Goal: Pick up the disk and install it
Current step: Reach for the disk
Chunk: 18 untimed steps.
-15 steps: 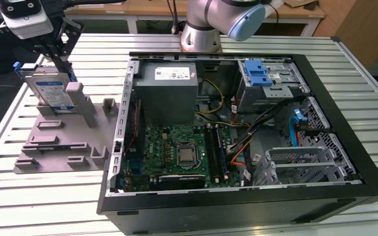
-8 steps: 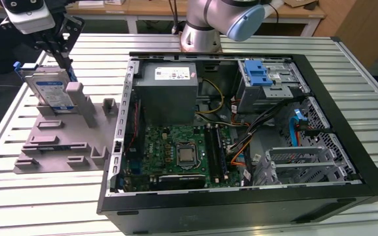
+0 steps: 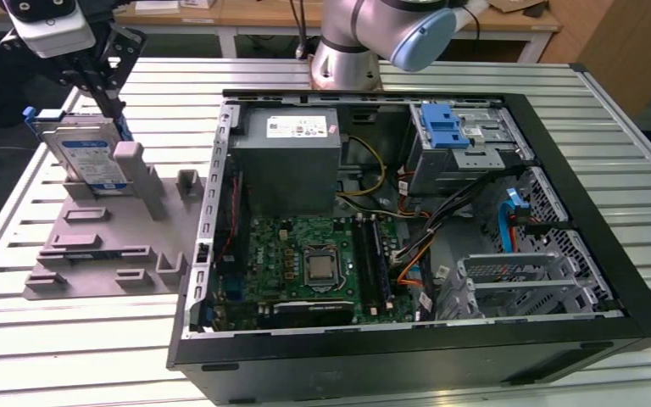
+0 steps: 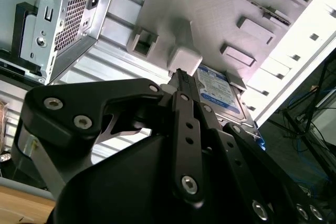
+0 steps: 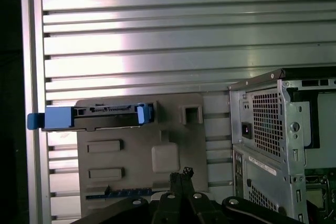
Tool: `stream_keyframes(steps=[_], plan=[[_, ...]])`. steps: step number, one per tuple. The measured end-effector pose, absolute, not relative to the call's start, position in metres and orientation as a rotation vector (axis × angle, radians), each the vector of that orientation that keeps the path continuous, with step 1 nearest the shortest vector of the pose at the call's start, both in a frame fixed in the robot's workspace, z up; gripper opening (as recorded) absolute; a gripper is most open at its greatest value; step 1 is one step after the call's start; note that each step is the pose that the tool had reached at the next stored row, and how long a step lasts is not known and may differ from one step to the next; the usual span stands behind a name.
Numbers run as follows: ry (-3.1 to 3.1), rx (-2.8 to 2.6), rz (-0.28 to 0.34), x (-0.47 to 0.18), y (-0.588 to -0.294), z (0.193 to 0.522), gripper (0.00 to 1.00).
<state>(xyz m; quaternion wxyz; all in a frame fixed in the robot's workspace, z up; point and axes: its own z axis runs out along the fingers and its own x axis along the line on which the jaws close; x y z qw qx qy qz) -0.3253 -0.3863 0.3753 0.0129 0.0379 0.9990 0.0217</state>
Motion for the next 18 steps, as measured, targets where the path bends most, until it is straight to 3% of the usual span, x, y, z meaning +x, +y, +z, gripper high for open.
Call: stream_keyframes(steps=[18], plan=[[3.113, 0.118, 0.068, -0.3253, -0.3828, 0.3753, 0.11]])
